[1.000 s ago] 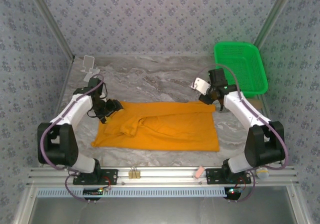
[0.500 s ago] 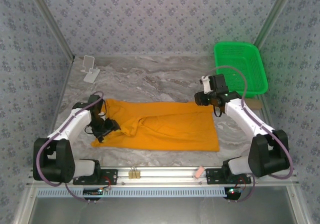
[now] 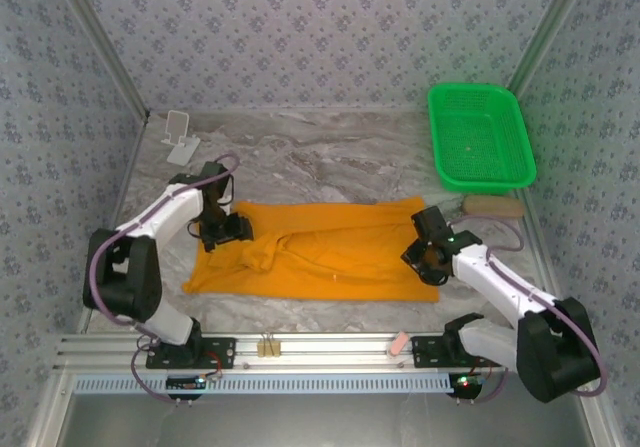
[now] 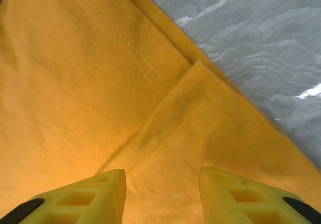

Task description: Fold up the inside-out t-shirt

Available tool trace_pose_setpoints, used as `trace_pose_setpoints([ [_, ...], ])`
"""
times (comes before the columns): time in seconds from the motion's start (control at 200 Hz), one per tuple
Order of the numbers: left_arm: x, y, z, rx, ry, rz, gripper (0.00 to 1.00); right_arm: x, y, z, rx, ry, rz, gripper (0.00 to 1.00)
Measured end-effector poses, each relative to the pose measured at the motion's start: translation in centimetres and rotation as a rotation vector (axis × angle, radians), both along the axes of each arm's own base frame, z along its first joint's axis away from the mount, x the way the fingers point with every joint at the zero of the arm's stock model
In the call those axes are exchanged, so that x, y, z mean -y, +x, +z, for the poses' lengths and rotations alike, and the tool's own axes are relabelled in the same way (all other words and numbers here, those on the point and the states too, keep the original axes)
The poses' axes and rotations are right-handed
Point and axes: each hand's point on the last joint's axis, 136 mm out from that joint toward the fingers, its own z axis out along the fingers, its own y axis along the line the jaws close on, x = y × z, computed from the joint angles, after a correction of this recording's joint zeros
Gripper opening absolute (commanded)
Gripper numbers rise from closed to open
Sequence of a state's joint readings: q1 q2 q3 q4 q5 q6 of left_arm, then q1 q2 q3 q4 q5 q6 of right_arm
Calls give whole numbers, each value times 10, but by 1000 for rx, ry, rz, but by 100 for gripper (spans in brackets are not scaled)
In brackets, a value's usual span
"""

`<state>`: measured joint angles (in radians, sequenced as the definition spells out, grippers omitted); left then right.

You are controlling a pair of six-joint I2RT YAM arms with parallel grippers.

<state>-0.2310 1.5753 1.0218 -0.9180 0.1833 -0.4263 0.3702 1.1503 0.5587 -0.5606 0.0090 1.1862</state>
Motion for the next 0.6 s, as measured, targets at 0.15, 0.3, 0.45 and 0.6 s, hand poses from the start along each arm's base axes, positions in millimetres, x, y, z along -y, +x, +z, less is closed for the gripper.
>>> trace_pose_setpoints([
  [0.15,-4,-16,-29,-94,22,-5,67,-7,29,-17,23,-27,-72,25],
  [0.3,-6,-22,-33,-104,25,-4,67,-20,102,-12,124,-48,-111,22],
  [0.45,-7,-31,-25,-84,15,22,67,-32,184,-8,207,-51,-116,23],
  [0.6,-3,-44,-20,-72,5,72,62,-45,277,4,315,-43,-81,29],
])
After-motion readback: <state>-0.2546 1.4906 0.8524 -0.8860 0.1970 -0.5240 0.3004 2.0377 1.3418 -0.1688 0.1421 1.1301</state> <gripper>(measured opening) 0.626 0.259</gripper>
